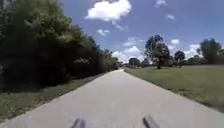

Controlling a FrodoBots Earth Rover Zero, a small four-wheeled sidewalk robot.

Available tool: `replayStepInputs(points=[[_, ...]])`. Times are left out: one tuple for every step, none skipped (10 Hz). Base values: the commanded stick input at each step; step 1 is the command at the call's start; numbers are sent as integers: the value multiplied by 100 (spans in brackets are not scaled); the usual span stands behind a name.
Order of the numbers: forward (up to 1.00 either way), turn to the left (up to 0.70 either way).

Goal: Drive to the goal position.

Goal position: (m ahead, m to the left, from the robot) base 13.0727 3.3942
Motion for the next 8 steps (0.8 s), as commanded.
replayStepInputs(points=[[50,0],[50,0],[50,0],[50,0],[50,0],[50,-24],[50,-50],[50,-50]])
